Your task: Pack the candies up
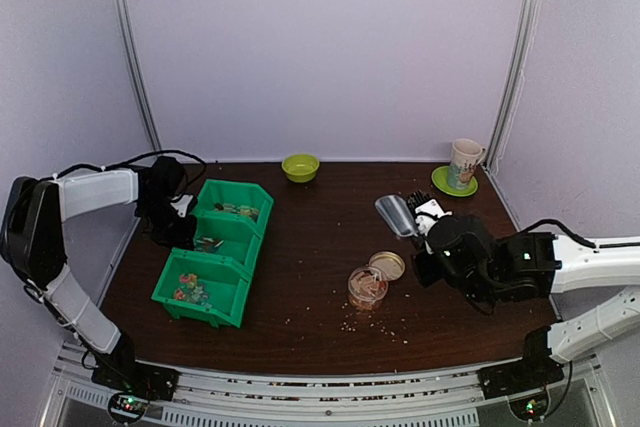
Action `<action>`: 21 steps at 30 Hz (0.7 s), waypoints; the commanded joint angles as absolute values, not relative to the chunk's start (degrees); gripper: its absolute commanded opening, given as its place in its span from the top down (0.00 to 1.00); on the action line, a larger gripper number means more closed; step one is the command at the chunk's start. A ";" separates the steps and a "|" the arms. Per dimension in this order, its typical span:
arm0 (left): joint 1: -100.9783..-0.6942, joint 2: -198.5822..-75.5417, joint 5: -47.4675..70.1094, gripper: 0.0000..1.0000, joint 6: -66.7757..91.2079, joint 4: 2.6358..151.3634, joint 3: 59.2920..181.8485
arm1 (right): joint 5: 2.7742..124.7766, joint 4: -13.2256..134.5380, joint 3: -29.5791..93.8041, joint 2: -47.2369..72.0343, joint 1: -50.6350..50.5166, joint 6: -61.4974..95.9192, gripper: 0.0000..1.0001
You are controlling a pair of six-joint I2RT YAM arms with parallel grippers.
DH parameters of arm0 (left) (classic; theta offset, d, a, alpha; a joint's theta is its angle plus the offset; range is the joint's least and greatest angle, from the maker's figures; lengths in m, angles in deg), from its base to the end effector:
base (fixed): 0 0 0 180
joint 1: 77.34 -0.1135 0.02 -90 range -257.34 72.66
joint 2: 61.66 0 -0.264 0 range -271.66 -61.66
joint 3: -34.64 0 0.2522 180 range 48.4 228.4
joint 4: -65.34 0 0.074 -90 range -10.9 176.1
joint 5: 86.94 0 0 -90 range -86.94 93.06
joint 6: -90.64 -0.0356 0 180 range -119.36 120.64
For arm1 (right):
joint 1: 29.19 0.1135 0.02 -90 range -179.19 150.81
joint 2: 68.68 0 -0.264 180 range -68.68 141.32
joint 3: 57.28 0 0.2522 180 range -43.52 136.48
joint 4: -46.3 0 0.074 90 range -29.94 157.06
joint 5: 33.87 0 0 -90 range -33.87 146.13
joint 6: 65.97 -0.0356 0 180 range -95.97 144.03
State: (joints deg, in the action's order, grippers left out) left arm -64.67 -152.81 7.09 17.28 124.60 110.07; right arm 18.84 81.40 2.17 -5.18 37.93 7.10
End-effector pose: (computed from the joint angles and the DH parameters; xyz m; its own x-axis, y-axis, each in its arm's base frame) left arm 0.2887 -0.0675 0.2033 -0.9706 -0.0746 -0.2289 -0.0432 0.9893 -0.1392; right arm 0.1105 0.2064 0.2673 -0.3951 -0.3403 -0.8533 -0.4550 0.8794 -0.1401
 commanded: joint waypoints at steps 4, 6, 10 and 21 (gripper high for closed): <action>-69.42 -159.04 8.03 1.00 16.72 126.70 122.42 | 18.54 80.02 -1.27 -9.65 37.33 6.52 1.00; -70.88 -161.83 9.01 1.00 16.74 127.67 125.97 | 18.98 79.89 -1.70 -10.54 37.29 6.31 1.00; -71.97 -167.85 10.38 1.00 15.22 130.64 134.97 | 19.81 79.38 -2.44 -12.21 37.17 5.89 1.00; -75.50 -180.10 -0.39 1.00 8.20 139.79 153.99 | 21.68 80.88 -4.88 -17.28 37.19 3.86 1.00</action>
